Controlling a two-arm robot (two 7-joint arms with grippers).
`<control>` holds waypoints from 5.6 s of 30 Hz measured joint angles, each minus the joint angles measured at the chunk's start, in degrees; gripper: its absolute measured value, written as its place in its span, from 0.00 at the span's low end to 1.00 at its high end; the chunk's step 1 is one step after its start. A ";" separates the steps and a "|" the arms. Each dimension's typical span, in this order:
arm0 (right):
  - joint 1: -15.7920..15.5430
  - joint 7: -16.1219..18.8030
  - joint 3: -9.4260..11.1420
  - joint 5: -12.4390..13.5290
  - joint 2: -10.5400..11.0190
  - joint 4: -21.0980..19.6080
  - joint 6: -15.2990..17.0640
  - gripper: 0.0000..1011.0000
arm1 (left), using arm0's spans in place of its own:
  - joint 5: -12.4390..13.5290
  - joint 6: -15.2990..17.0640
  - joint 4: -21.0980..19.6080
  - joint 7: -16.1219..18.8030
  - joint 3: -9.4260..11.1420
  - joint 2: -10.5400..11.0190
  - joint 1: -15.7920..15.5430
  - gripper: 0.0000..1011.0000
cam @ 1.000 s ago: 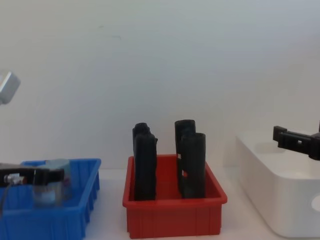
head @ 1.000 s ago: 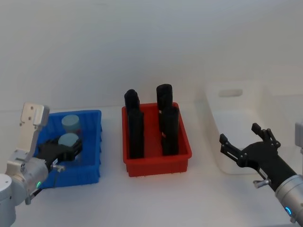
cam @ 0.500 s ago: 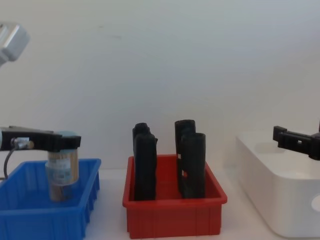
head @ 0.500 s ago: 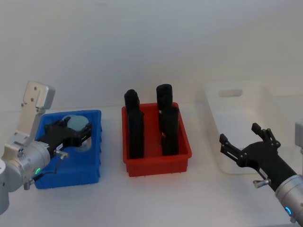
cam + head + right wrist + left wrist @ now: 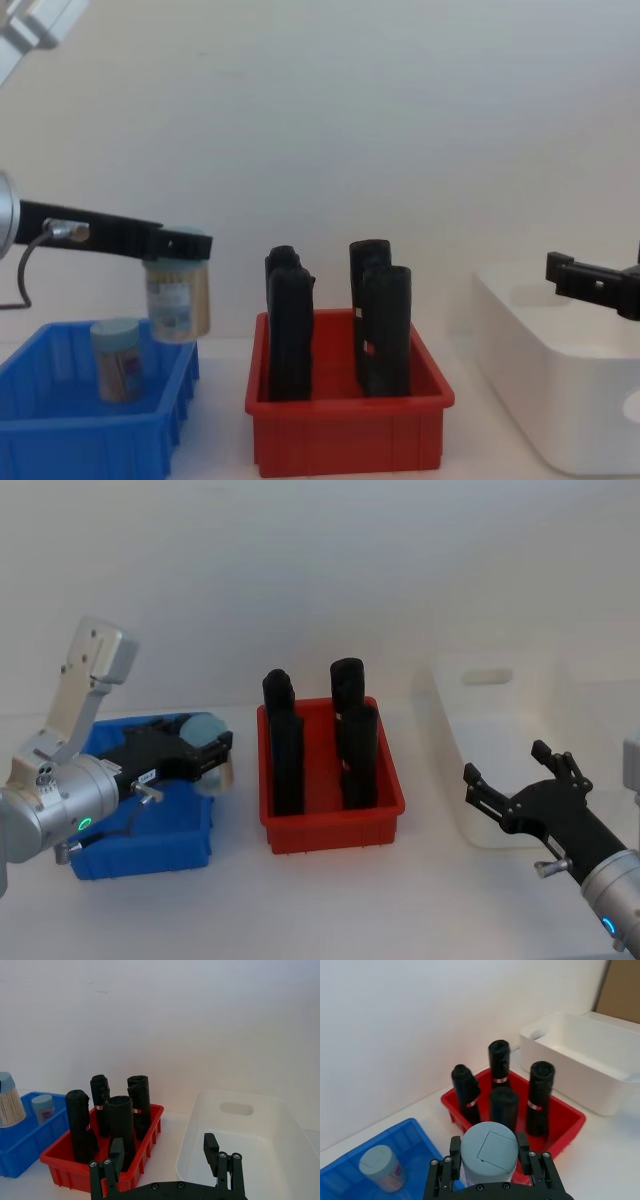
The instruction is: Pick the cotton swabs from the blue box and place them into the white box.
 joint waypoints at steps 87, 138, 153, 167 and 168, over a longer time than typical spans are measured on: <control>12.50 24.09 -7.83 -11.47 -10.24 13.13 0.46 0.99 | -1.53 10.70 -9.00 -6.85 2.72 -1.36 -0.94 0.66; 20.50 23.95 -9.87 -7.56 -16.32 24.70 -1.58 0.63 | -1.56 10.70 -8.99 -6.86 2.72 -1.36 -0.93 0.99; 20.38 20.46 -9.74 -7.49 -16.15 24.64 -2.13 0.63 | -1.53 10.69 -8.99 -6.86 2.72 -1.36 -0.94 0.99; 18.08 11.92 -7.91 -8.54 -13.91 21.63 -3.95 0.63 | -1.54 10.69 -8.99 -6.84 2.72 -1.36 -0.94 0.99; 18.08 11.92 -7.91 -8.54 -13.91 21.63 -3.95 0.63 | -1.54 10.69 -8.99 -6.84 2.72 -1.36 -0.94 0.99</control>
